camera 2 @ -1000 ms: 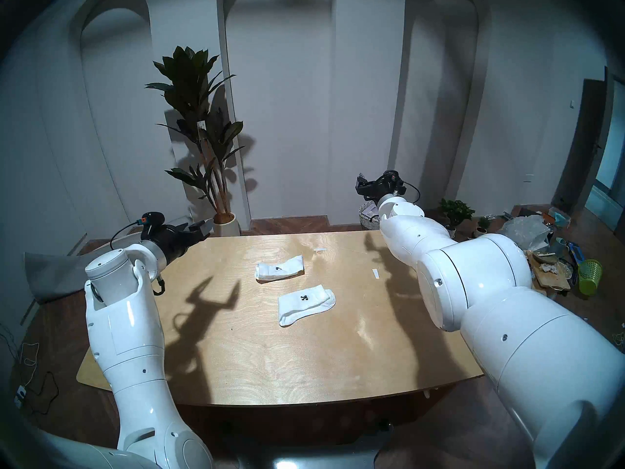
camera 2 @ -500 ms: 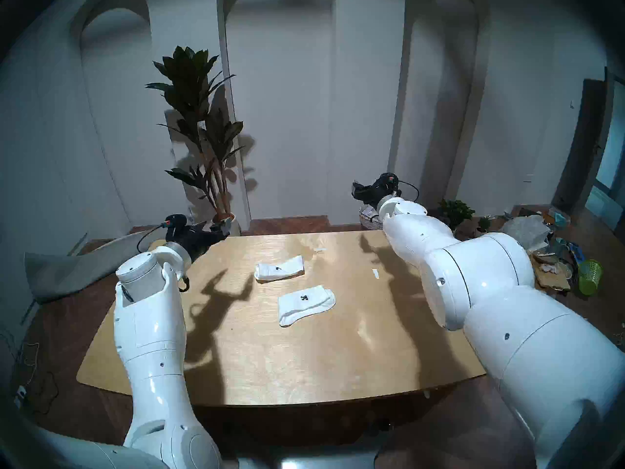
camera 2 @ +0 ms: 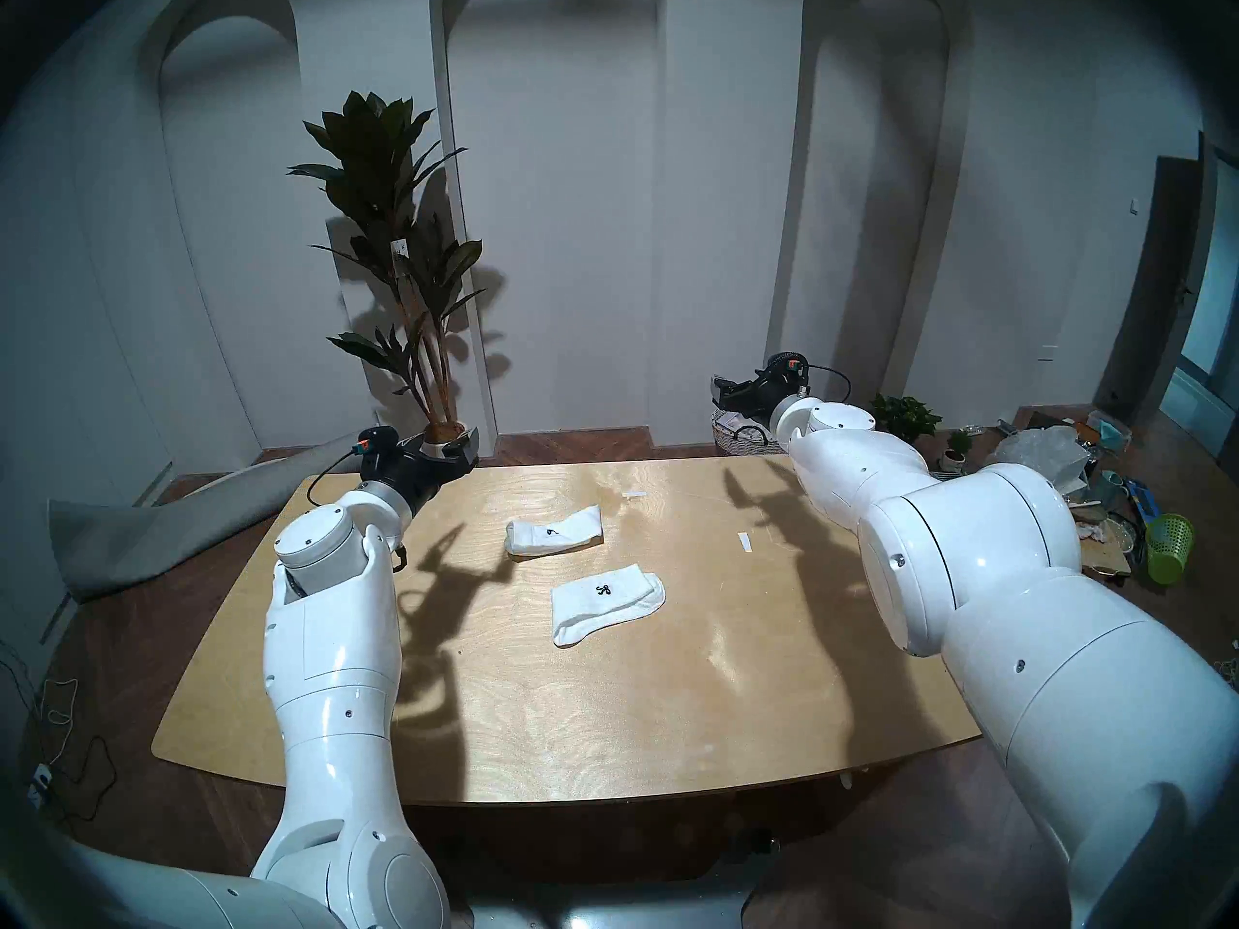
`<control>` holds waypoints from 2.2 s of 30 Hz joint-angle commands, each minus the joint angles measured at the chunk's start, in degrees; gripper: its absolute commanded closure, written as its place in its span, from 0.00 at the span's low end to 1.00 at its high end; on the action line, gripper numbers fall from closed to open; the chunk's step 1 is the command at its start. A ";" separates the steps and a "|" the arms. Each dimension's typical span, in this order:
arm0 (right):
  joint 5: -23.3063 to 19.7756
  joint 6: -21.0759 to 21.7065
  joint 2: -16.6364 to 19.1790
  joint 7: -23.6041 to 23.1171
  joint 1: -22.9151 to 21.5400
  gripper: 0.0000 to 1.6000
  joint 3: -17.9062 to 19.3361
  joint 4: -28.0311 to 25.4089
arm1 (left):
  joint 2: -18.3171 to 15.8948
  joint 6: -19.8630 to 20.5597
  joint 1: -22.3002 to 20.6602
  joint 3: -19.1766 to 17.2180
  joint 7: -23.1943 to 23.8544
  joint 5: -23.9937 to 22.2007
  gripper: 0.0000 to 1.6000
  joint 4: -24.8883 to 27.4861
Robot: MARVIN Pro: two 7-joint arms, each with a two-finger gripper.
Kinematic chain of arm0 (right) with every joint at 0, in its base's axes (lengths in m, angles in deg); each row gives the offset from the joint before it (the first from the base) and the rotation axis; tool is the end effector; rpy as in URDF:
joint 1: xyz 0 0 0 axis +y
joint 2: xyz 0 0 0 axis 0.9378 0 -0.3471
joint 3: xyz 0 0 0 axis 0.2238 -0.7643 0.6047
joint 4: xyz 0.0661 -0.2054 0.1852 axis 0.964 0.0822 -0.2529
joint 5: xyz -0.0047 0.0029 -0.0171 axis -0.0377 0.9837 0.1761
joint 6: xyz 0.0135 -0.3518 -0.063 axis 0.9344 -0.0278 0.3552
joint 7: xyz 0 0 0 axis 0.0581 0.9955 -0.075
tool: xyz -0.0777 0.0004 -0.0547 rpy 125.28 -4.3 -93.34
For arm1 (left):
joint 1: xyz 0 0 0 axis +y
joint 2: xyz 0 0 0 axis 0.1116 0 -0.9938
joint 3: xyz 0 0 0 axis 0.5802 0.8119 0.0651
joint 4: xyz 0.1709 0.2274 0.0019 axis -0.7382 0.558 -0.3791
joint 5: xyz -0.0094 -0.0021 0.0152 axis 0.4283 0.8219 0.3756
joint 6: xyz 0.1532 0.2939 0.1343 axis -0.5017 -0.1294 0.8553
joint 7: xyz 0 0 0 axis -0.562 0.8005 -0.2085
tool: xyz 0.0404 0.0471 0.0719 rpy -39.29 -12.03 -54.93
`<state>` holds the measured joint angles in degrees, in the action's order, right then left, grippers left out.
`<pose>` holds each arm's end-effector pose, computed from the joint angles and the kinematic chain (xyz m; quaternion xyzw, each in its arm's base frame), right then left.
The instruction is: Fold socks in half once and place them neatly on the table
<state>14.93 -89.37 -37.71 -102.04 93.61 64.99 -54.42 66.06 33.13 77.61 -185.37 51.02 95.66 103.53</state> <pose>0.6792 -0.0994 -0.2329 -0.7237 -0.0956 -0.6764 0.0975 0.5352 0.0518 -0.2340 0.7091 0.0099 0.6911 0.1395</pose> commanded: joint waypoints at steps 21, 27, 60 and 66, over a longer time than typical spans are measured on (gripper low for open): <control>-3.07 -3.76 2.84 -12.39 1.21 0.00 3.46 -1.81 | 1.02 -19.30 -3.32 1.66 -11.02 4.76 0.00 -7.31; -3.98 -4.87 2.97 -15.02 2.16 0.00 4.68 -1.63 | 0.94 -22.58 -3.24 2.00 -12.94 5.69 0.00 -9.39; -5.98 -14.77 3.26 -24.40 5.89 0.00 8.44 -3.06 | 0.61 -35.03 -2.82 3.77 -19.81 9.82 0.00 -15.29; -6.27 -16.88 3.78 -23.35 6.31 0.00 9.23 -2.84 | 0.40 -37.34 -2.63 4.05 -20.84 10.50 0.00 -16.34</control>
<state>9.27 -103.38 -34.68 -126.64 100.10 73.42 -56.31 66.72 -0.90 75.94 -182.01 30.85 105.71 87.49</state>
